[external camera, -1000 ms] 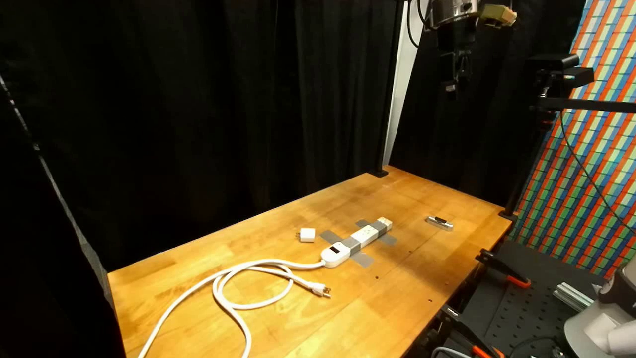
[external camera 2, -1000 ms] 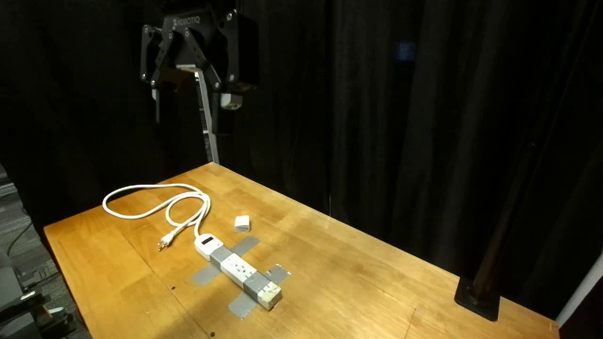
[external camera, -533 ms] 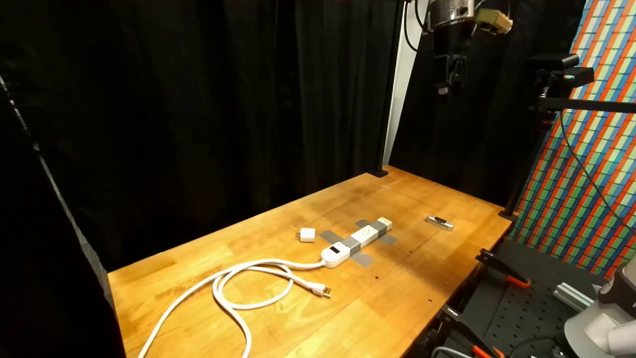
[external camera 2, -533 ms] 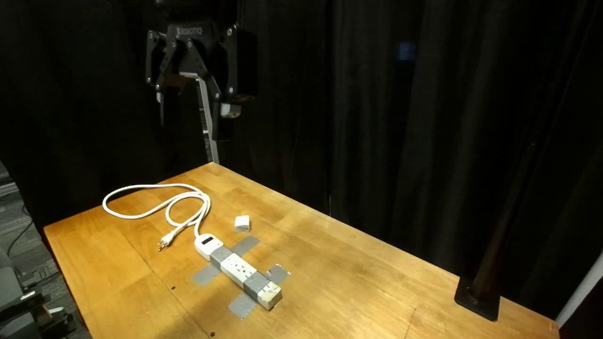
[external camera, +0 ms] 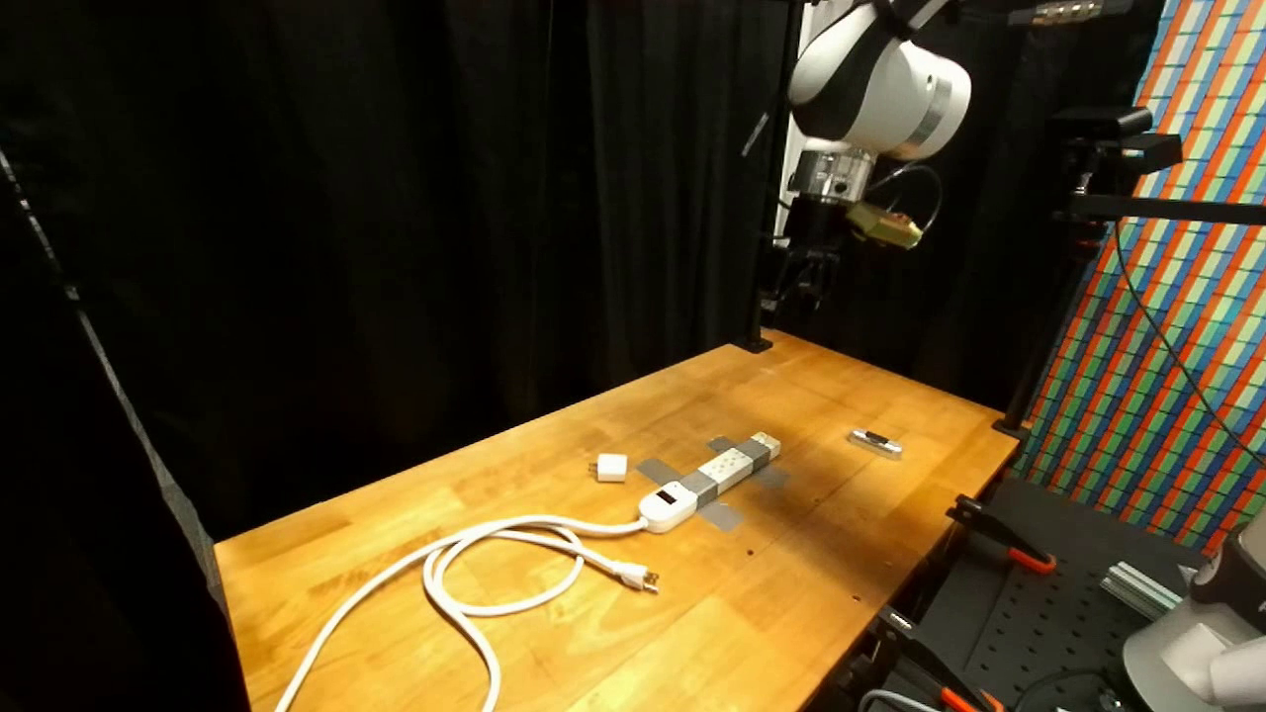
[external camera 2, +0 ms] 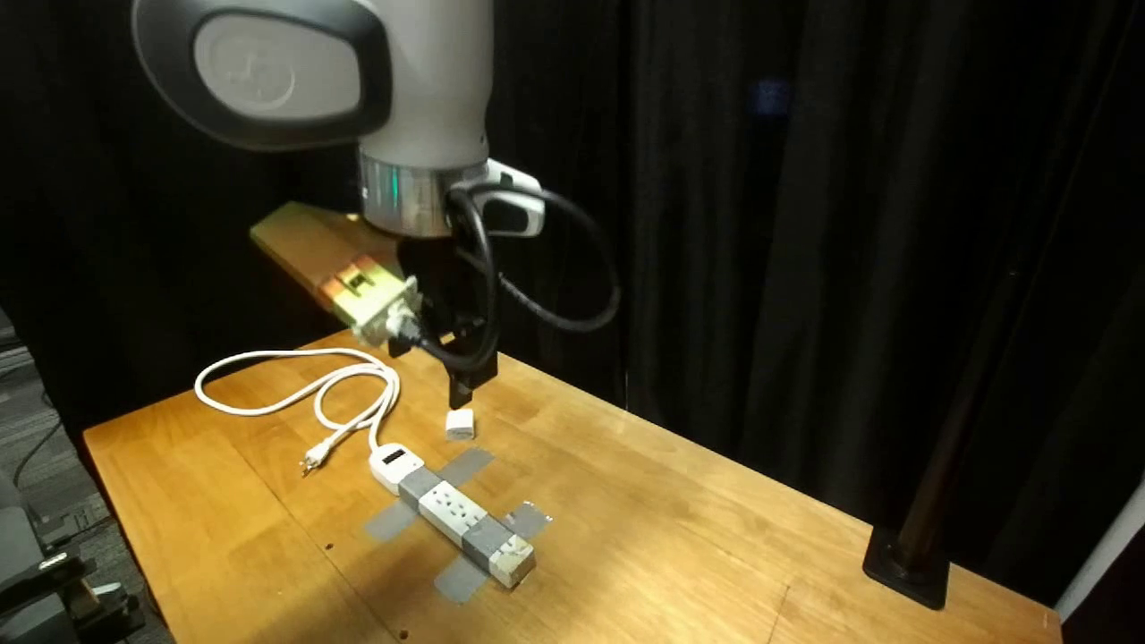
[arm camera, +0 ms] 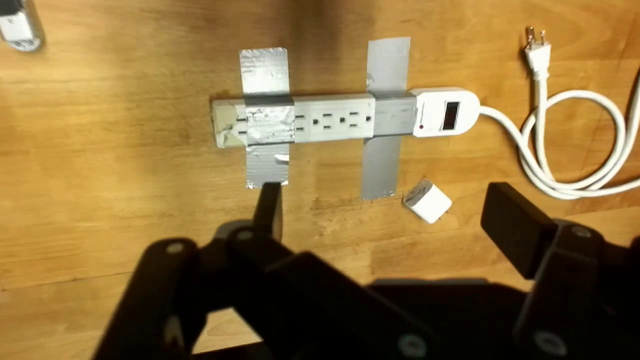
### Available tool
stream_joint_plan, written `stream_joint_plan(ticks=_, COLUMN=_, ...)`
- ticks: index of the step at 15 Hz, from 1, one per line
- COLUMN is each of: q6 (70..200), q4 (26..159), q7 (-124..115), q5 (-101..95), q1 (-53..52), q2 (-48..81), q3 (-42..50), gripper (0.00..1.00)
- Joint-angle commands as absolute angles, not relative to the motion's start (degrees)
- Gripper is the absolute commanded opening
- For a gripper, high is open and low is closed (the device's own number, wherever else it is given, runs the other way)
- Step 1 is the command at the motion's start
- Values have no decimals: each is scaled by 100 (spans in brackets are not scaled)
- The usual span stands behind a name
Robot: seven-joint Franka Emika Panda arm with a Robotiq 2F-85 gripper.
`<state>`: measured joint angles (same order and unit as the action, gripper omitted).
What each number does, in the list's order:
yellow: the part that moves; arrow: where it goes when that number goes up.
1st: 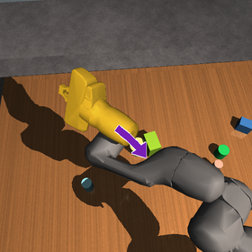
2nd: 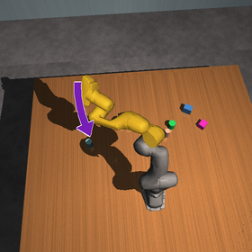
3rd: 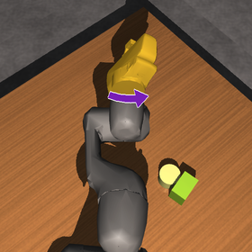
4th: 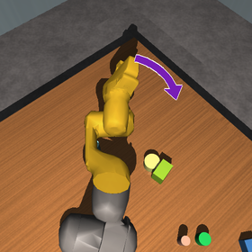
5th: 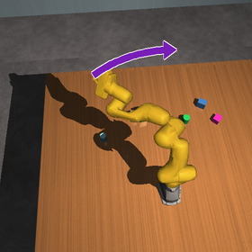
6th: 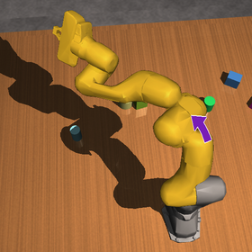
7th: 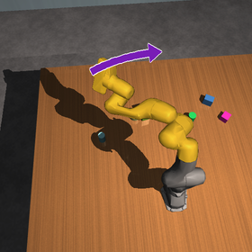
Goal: Plug the charger head into the extension cable
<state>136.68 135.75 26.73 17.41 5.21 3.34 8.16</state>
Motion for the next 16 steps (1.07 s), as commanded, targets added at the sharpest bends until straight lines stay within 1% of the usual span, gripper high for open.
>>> stream_joint_plan(ticks=1, q6=15268, q4=13993, q7=3543, q5=2479, q1=527, q2=813, q3=395, gripper=100)
stream_joint_plan(ticks=3, q6=15689, q4=14041, q7=3594, q5=2145, q1=530, q2=1168, q3=146, gripper=100)
stream_joint_plan(ticks=4, q6=15306, q4=14010, q7=3345, q5=2129, q1=688, q2=964, q3=164, gripper=100)
stream_joint_plan(ticks=6, q6=15393, q4=14022, q7=3312, q5=2108, q1=716, q2=1142, q3=37, gripper=100)
stream_joint_plan(ticks=13, q6=15383, q4=14000, q7=3320, q5=2110, q1=782, q2=1099, q3=61, gripper=100)
stream_joint_plan(ticks=14, q6=15731, q4=13997, q7=4023, q5=2605, q1=929, q2=1126, q3=-169, gripper=100)
stream_joint_plan(ticks=15, q6=15785, q4=13885, q7=4452, q5=3016, q1=1037, q2=1271, q3=-396, gripper=100)
stream_joint_plan(ticks=16, q6=16133, q4=13814, q7=4567, q5=3178, q1=977, q2=1488, q3=-552, gripper=100)
